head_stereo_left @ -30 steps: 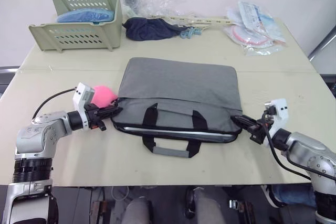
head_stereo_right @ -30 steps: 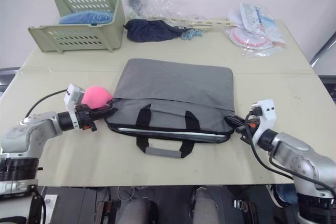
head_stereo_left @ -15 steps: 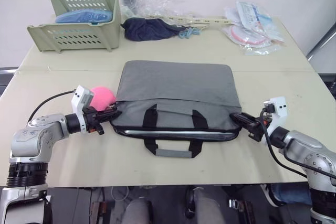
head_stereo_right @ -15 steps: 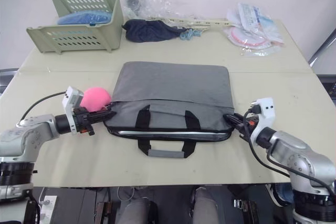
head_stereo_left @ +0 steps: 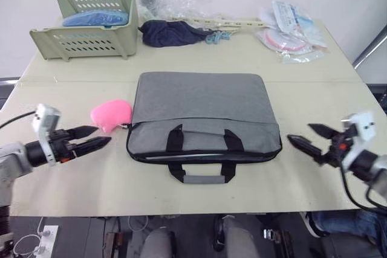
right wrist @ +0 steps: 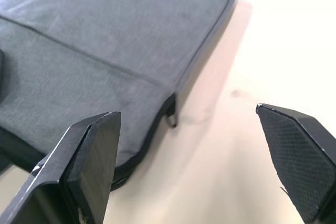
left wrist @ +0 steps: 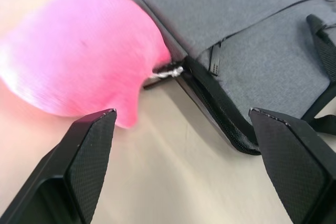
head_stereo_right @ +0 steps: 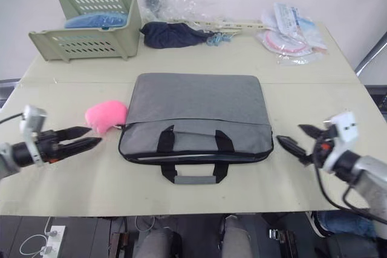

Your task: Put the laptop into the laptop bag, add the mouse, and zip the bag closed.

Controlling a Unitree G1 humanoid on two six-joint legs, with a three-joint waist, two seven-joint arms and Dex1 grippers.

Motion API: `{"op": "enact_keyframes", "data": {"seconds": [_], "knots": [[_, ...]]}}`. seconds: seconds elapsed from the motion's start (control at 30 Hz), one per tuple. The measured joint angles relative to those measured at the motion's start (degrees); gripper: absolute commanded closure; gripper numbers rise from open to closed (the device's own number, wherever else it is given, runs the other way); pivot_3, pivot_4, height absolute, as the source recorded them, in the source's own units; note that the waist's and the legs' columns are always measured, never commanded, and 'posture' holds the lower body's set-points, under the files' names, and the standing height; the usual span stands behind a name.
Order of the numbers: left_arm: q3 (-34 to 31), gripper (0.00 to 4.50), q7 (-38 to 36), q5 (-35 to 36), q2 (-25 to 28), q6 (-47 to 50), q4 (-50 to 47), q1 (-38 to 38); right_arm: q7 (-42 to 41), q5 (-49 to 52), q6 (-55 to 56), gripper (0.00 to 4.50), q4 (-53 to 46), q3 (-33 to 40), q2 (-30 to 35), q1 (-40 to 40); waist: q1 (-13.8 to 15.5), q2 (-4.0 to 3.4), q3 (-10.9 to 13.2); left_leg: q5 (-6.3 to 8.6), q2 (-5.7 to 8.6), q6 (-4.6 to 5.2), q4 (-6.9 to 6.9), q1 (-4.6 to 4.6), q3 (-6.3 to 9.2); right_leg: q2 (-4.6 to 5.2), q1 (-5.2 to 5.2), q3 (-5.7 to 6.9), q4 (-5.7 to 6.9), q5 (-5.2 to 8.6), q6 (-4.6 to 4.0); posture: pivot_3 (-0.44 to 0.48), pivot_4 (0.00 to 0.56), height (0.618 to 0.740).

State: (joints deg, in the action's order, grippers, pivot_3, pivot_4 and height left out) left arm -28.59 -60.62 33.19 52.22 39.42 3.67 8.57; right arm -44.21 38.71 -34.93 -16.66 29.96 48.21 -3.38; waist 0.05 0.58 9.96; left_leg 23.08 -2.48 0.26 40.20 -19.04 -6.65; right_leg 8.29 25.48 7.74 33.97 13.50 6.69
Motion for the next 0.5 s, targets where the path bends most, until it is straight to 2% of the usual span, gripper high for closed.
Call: {"op": "enact_keyframes", "data": {"seconds": [0.07,0.23,0.3,0.4,0.5], "knots": [[-0.9,0.07,-0.5,-1.3,0.8,-4.7,2.5,-0.1,-2.3,-2.8,3.9,0.0,2.5,0.2,1.3,-0.9,0.0,0.0,0.0,0.0,0.01,0.0,0.0,0.01,-0.02,0.0,0.0,-0.01,-0.01,0.0,0.0,0.0,0.15,0.74],[-1.2,0.07,0.8,-9.5,0.9,-26.6,18.4,3.2,-8.1,-13.3,19.1,0.0,14.3,-1.1,4.1,-2.7,-0.3,-0.02,0.0,0.01,0.01,0.01,-0.08,0.05,-0.1,-0.01,0.01,0.0,-0.05,0.0,0.0,0.0,0.15,0.74],[0.3,0.07,0.5,-12.7,2.6,-34.1,24.5,4.5,-10.0,-16.4,24.8,0.0,19.6,-1.4,5.3,-2.5,-0.4,-0.02,0.0,0.01,0.01,0.02,-0.11,0.08,-0.13,-0.01,0.0,0.0,-0.07,0.0,0.01,0.0,0.15,0.74],[1.9,0.07,-0.5,-14.9,4.1,-38.4,31.9,7.5,-12.2,-18.1,29.4,0.0,25.7,-1.5,5.8,-1.3,-0.5,-0.03,0.0,0.01,0.0,0.02,-0.14,0.1,-0.17,-0.01,0.0,0.0,-0.06,0.0,0.01,0.0,0.15,0.74],[2.5,0.07,-0.9,-15.1,4.1,-40.0,34.8,9.4,-13.2,-18.4,31.2,0.0,27.7,-1.7,5.7,0.3,-0.6,-0.05,0.0,0.01,0.0,0.02,-0.12,0.11,-0.18,-0.01,0.0,-0.02,-0.03,-0.01,0.02,0.0,0.15,0.74]]}}
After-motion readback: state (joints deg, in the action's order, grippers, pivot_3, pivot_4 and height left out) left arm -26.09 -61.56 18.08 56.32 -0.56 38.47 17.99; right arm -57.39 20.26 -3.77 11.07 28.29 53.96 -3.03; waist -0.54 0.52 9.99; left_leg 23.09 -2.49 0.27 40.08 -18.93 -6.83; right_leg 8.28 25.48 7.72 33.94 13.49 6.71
